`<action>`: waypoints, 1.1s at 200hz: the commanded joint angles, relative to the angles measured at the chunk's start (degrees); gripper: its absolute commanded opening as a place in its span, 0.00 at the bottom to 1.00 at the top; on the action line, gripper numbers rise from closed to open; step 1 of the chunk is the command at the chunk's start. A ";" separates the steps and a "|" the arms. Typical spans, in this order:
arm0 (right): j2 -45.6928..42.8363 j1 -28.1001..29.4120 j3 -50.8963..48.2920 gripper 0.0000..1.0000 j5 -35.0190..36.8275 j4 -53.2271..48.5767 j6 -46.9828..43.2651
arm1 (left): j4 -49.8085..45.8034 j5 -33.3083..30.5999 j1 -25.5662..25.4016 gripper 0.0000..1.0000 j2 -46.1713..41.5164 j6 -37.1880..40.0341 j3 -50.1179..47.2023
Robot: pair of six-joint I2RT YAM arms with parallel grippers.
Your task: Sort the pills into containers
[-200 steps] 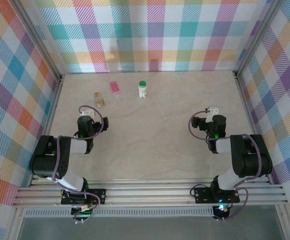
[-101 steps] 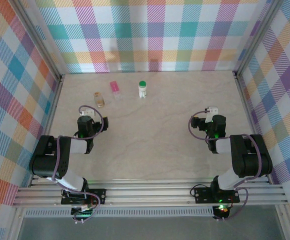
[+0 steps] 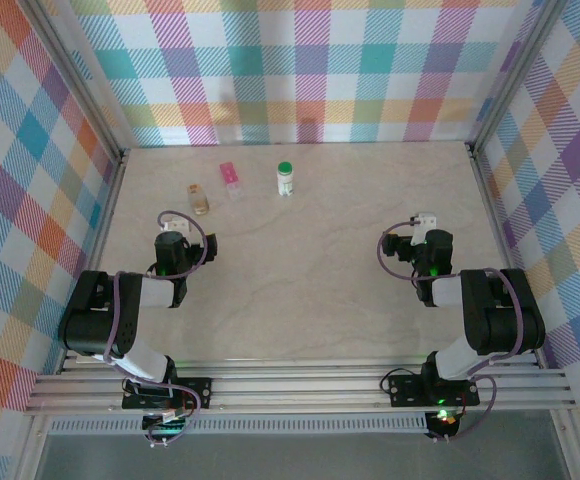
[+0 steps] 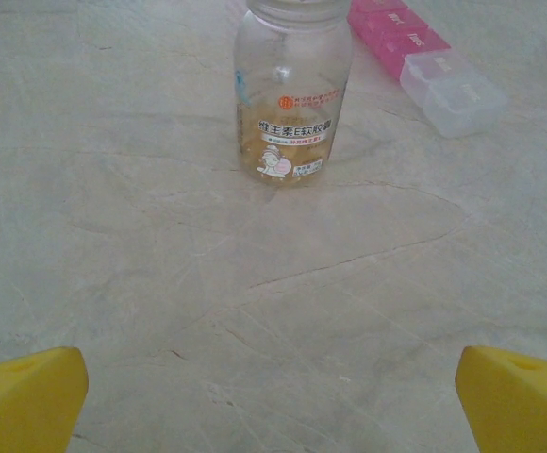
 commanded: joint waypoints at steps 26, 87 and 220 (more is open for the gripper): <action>-0.83 -0.56 1.23 0.99 -1.13 -0.36 0.79 | 1.22 0.63 0.48 1.00 -0.12 0.26 0.45; -0.74 -0.54 1.23 0.99 -1.09 -0.39 0.78 | 1.20 0.55 0.49 1.00 -0.10 0.27 0.45; -11.24 4.60 2.54 0.99 12.51 -11.11 0.15 | -3.32 -1.25 -0.50 1.00 -5.24 0.62 0.78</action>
